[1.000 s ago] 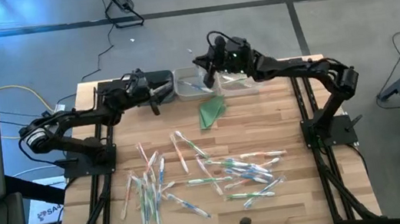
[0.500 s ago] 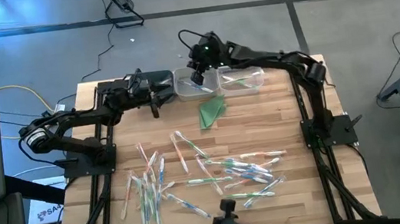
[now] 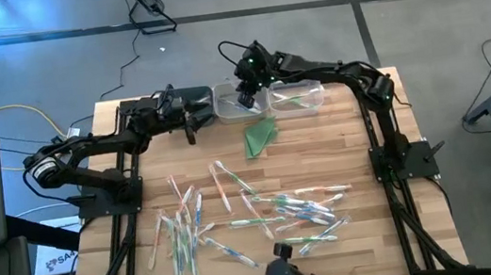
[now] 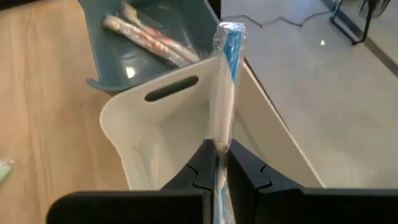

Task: Pick & Place Toothbrushes
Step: Put the blue toothbrush into the gray bin, then put the orange toothbrush into the dark blue bin

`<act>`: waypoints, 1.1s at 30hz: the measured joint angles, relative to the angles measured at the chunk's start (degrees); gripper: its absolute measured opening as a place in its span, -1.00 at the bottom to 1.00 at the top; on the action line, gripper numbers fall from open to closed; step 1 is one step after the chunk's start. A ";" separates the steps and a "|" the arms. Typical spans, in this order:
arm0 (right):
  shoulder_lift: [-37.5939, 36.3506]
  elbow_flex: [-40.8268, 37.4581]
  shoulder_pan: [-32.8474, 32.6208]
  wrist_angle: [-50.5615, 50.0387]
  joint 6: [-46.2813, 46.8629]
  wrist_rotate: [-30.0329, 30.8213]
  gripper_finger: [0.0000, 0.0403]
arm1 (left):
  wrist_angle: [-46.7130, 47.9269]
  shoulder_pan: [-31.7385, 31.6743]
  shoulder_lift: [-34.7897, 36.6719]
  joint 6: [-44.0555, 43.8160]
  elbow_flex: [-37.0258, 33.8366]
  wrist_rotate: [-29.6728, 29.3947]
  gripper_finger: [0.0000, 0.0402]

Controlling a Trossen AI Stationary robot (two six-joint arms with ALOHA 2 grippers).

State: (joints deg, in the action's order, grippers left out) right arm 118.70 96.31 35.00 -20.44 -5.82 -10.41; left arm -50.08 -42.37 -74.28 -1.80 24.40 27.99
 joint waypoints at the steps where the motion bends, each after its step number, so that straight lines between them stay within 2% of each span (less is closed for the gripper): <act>1: 0.27 0.00 0.00 -0.06 -0.01 -0.02 -0.94 | 0.15 0.00 0.00 0.00 0.00 0.00 -0.05; 6: 1.76 -0.07 -0.31 -0.98 -0.50 1.02 -0.93 | 0.25 0.01 0.00 -0.02 0.00 -0.03 -0.05; 8: 1.85 -0.11 -0.46 -1.86 -0.45 2.52 -0.86 | 0.24 0.00 0.00 -0.02 0.00 -0.04 -0.05; 13: 1.83 -0.09 -1.34 -1.48 -2.57 8.73 -0.50 | 0.28 0.01 0.00 -0.02 0.00 -0.11 -0.05; 18: 1.83 -0.09 -1.79 -0.45 -3.51 7.31 -0.12 | 0.28 0.00 0.00 -0.02 0.00 -0.17 -0.05; 21: 1.67 -0.09 -2.05 -0.23 -3.48 7.43 0.02 | 0.28 0.00 0.00 -0.02 0.00 -0.17 -0.05; 25: -0.13 -0.11 -2.02 -0.32 -3.45 7.24 0.03 | 0.30 0.02 0.00 -0.02 0.00 -0.17 -0.05; 33: -4.55 -0.11 -2.10 -1.68 -3.36 6.11 -0.14 | 0.41 0.00 0.00 -0.02 0.00 -0.17 -0.05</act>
State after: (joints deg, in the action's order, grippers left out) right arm 114.15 96.20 32.90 -22.12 -9.19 -4.31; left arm -49.67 -42.37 -74.28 -1.83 24.40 27.81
